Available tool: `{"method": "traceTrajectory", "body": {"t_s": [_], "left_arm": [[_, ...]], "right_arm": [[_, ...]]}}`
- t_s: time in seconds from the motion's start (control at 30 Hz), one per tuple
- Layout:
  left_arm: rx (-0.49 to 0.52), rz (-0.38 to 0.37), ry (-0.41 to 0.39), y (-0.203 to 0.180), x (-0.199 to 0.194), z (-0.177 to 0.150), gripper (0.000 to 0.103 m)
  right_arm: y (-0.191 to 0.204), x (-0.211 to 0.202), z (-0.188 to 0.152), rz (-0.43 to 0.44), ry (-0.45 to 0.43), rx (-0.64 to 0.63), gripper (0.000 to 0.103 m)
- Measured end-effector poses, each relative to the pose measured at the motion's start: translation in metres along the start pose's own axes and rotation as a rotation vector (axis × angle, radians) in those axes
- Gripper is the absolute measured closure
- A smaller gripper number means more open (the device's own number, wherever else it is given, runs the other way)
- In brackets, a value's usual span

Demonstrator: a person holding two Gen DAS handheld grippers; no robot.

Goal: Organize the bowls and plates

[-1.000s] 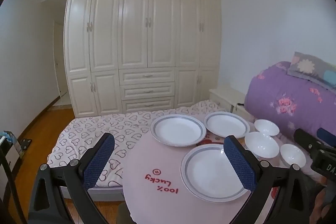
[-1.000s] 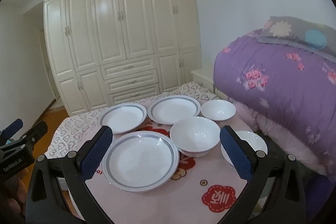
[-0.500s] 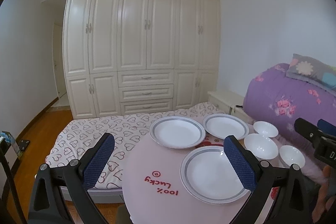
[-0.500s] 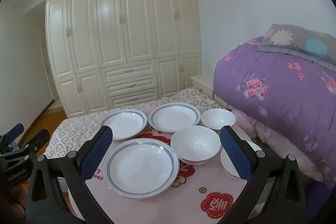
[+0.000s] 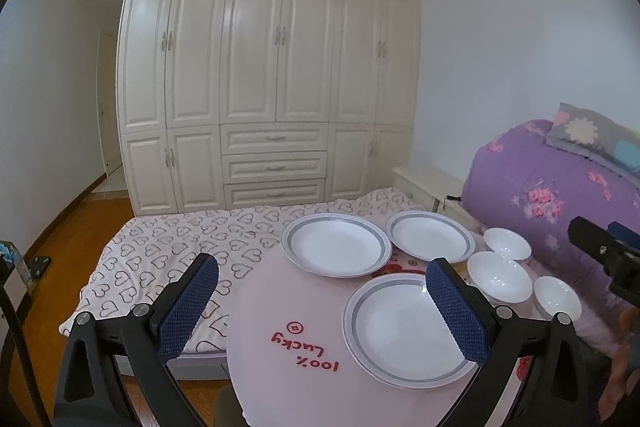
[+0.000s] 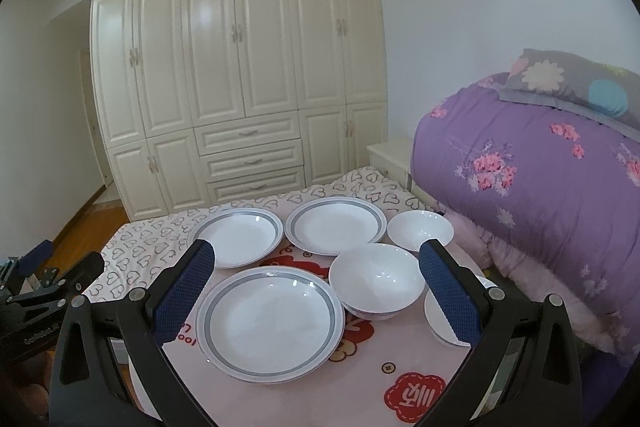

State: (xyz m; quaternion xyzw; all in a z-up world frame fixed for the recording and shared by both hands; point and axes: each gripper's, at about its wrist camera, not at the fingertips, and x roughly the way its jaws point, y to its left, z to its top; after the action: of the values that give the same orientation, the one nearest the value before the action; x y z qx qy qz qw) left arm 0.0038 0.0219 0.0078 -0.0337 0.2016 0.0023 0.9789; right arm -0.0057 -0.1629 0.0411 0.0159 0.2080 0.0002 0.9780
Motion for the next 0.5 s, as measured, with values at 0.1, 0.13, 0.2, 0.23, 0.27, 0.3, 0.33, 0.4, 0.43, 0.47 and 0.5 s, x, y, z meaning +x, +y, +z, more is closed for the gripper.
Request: {"method": "traceTrajectory", "body": {"t_s": [0.1, 0.13, 0.2, 0.23, 0.27, 0.3, 0.33, 0.4, 0.43, 0.47, 0.5], "left_arm": [[0.002, 0.007, 0.005, 0.002, 0.004, -0.002, 0.001], [0.003, 0.008, 0.008, 0.002, 0.006, -0.001, 0.001], [0.004, 0.012, 0.014, 0.002, 0.011, -0.001, 0.001], [0.005, 0.013, 0.018, 0.002, 0.013, -0.001, 0.001], [0.006, 0.011, 0.023, 0.002, 0.016, -0.001, 0.001], [0.008, 0.01, 0.028, 0.002, 0.019, -0.001, 0.001], [0.01, 0.01, 0.033, 0.002, 0.021, -0.003, 0.001], [0.013, 0.01, 0.041, 0.002, 0.026, -0.003, 0.001], [0.014, 0.009, 0.045, 0.002, 0.029, -0.003, 0.001], [0.015, 0.009, 0.052, 0.001, 0.033, -0.003, 0.001], [0.014, 0.01, 0.059, 0.002, 0.037, -0.003, 0.001]], "right_arm": [[0.001, 0.002, -0.001, -0.003, 0.001, 0.0, 0.0], [0.001, 0.003, -0.001, -0.002, 0.003, -0.002, 0.0], [0.001, 0.005, -0.001, -0.003, 0.006, -0.005, 0.0], [0.001, 0.006, -0.002, -0.005, 0.006, -0.008, 0.0], [0.0, 0.008, -0.002, -0.006, 0.007, -0.008, 0.0], [0.0, 0.01, -0.003, -0.009, 0.011, -0.007, 0.0], [-0.002, 0.011, -0.003, -0.007, 0.014, -0.004, 0.0], [-0.006, 0.015, -0.004, -0.003, 0.025, 0.011, 0.0], [-0.007, 0.016, -0.004, 0.002, 0.03, 0.015, 0.0], [-0.008, 0.018, -0.005, 0.012, 0.035, 0.017, 0.0], [-0.009, 0.02, -0.005, 0.015, 0.042, 0.018, 0.0]]}}
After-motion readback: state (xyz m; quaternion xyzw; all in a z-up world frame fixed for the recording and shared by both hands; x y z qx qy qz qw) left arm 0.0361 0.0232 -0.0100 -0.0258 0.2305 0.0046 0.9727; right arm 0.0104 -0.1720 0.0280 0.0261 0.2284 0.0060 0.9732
